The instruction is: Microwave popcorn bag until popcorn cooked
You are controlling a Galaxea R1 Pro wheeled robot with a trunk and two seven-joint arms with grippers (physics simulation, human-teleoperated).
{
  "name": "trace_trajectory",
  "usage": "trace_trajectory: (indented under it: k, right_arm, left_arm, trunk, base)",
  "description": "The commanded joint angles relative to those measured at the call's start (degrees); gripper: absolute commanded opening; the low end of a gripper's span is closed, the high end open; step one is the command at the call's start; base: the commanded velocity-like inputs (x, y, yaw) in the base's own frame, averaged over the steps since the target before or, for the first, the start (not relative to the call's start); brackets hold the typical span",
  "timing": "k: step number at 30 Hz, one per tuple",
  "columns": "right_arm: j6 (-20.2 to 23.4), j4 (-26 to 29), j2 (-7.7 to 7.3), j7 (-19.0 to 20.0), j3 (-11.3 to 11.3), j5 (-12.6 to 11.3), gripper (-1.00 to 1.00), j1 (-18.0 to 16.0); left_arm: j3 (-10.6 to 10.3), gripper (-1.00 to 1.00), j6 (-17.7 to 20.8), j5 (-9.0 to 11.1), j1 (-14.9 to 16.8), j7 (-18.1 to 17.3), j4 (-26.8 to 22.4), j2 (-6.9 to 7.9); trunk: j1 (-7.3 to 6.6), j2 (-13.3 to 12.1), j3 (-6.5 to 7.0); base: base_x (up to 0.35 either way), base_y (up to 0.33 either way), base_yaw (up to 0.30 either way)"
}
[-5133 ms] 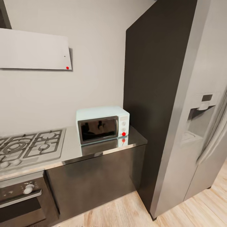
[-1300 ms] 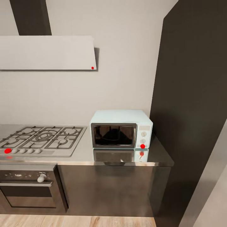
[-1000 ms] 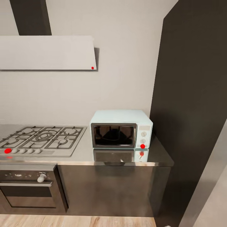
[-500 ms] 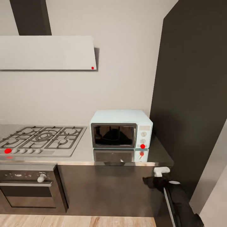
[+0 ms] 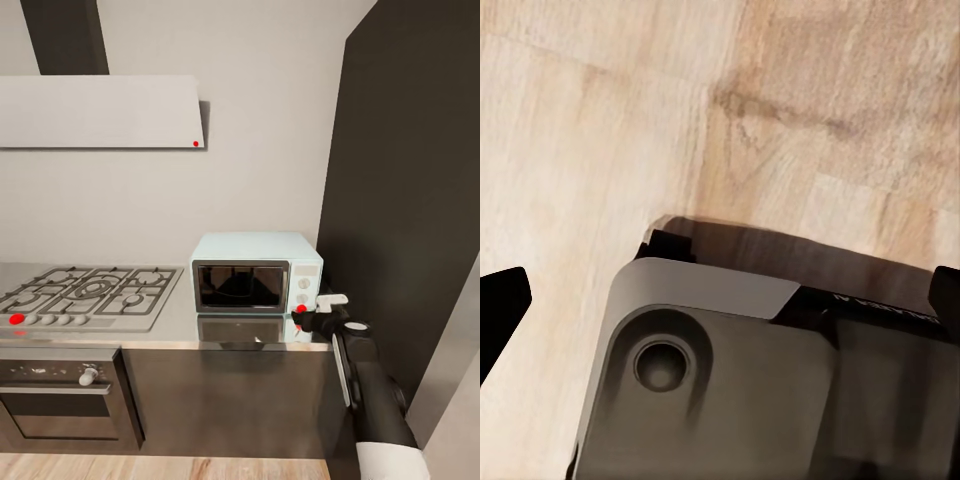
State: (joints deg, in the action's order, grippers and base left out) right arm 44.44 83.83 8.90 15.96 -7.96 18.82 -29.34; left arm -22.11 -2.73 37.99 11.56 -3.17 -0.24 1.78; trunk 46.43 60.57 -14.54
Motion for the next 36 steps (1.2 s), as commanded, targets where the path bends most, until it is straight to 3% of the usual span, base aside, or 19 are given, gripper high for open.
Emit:
trace_trajectory:
  k: [1,4,7,8,10,12,23,36]
  right_arm:
    - [-2.8,-3.1,0.10,0.2,-0.1,0.7,1.00,-0.2]
    - [-11.0,-9.2,0.27,-3.2,-0.4,0.8,1.00,-0.6]
    - [-16.9,-10.9,0.42,-7.1,-0.9,0.7,1.00,-0.6]
    - [-20.1,-10.7,0.41,-8.4,-3.8,0.8,1.00,-0.6]
    - [-20.5,-9.4,0.45,-8.6,-7.5,0.9,1.00,-0.6]
    - [-20.5,-9.3,0.40,-8.5,-8.6,0.8,1.00,-0.6]
    - [-20.0,-9.8,0.37,-8.4,-8.7,0.8,1.00,-0.6]
    - [-20.0,-11.4,0.32,-8.1,-8.7,0.9,1.00,0.0]
  left_arm:
    - [-0.5,1.00,-0.2,0.6,0.0,-0.3,0.1,-0.01]
    - [-0.5,1.00,-0.2,0.6,0.0,-0.3,0.1,-0.02]
    - [-0.5,1.00,-0.2,0.6,0.0,-0.3,0.1,-0.02]
    - [-0.5,1.00,-0.2,0.5,0.0,-0.3,0.1,-0.02]
    - [-0.5,1.00,-0.2,0.5,0.0,-0.3,0.1,-0.02]
    - [-0.5,1.00,-0.2,0.5,0.0,-0.3,0.1,-0.02]
    - [-0.5,1.00,-0.2,0.3,0.0,-0.4,0.1,-0.09]
    - [-0.6,1.00,-0.2,0.2,0.0,-0.4,0.1,-0.02]
  trunk:
    - [0.00,0.1,-0.08]
    - [0.00,0.1,-0.08]
    - [0.00,0.1,-0.08]
    - [0.00,0.1,-0.08]
    - [0.00,0.1,-0.08]
    - [0.00,0.1,-0.08]
    - [0.00,0.1,-0.08]
    - [0.00,0.1,-0.08]
  base:
    - [0.000,0.000,0.000]
    - [0.000,0.000,0.000]
    - [0.000,0.000,0.000]
    - [0.000,0.000,0.000]
    - [0.000,0.000,0.000]
    - [0.000,0.000,0.000]
    - [0.016,0.000,0.000]
    - [0.292,0.000,0.000]
